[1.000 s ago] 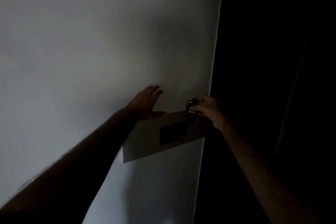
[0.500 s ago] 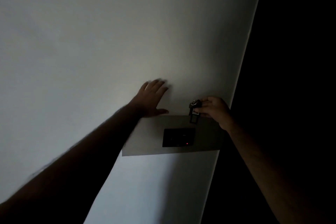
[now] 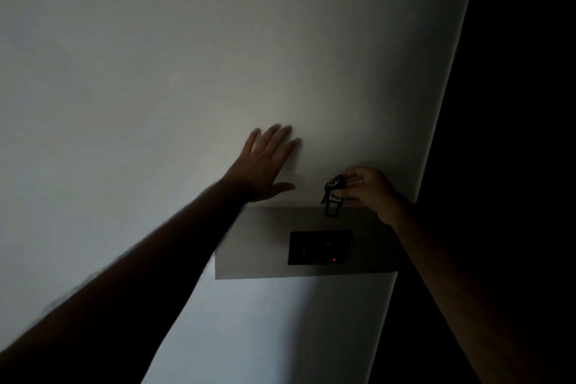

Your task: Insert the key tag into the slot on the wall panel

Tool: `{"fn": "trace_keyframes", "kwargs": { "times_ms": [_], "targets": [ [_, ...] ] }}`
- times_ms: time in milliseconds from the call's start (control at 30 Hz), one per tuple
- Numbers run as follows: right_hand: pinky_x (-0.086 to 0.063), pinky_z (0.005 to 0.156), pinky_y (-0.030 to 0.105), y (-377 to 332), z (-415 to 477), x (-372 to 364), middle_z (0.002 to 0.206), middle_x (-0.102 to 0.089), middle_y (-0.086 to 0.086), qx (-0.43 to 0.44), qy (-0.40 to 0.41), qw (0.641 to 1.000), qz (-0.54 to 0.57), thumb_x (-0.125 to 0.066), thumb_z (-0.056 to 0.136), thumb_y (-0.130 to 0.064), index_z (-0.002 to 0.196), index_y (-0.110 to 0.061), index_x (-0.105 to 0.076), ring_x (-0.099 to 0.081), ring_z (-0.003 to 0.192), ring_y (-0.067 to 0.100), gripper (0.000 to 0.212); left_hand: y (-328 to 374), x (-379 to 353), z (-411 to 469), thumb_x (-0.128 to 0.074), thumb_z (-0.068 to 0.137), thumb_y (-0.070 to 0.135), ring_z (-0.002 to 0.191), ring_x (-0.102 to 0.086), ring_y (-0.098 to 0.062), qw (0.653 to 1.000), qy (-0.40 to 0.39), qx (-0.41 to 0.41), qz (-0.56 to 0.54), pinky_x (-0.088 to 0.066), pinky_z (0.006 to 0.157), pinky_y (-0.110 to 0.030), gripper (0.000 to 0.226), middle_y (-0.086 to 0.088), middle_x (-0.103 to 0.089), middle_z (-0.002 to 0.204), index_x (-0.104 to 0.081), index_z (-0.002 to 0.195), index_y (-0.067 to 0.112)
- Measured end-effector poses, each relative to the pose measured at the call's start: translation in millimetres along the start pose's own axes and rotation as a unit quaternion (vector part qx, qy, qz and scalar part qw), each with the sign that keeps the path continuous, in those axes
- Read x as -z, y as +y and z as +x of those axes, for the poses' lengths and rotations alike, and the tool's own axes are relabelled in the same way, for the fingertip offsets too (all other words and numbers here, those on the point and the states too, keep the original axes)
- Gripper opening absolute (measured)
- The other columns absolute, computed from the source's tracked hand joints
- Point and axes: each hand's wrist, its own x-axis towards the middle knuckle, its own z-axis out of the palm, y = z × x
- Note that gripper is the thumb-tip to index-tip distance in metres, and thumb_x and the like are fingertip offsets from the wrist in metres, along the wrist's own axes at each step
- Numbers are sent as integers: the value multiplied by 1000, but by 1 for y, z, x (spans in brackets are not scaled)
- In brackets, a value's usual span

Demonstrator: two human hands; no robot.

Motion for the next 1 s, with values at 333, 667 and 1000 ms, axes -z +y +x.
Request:
{"fn": "trace_keyframes", "kwargs": {
  "times_ms": [333, 667, 1000],
  "targets": [
    [-58, 55, 23, -7, 21, 6, 75, -76, 4, 15, -78, 997, -15, -76, 73, 15, 86, -10, -66, -74, 64, 10, 30, 13, 0, -1, -36, 81, 84, 155, -4, -31, 992, -40, 116, 12, -17, 119, -61, 107, -9, 3, 169, -7, 158, 16],
    [-61, 60, 28, 23, 18, 21, 76, -75, 2, 8, -116, 992, -40, -81, 70, 9, 80, -18, -70, -75, 68, 12, 30, 34, 2, 5, -37, 86, 77, 155, 5, -22, 979, -80, 188, 16, -18, 118, -63, 102, -4, 12, 168, -4, 158, 13],
    [-60, 66, 32, 54, 9, 14, 80, -78, 15, 77, -103, 981, -145, -90, 60, -3, 84, -13, -76, -74, 72, 21, 29, 41, 0, 7, -36, 84, 80, 155, 8, -24, 974, -96, 203, 20, -18, 117, -64, 106, -6, 16, 167, 2, 158, 13]
  ]
}}
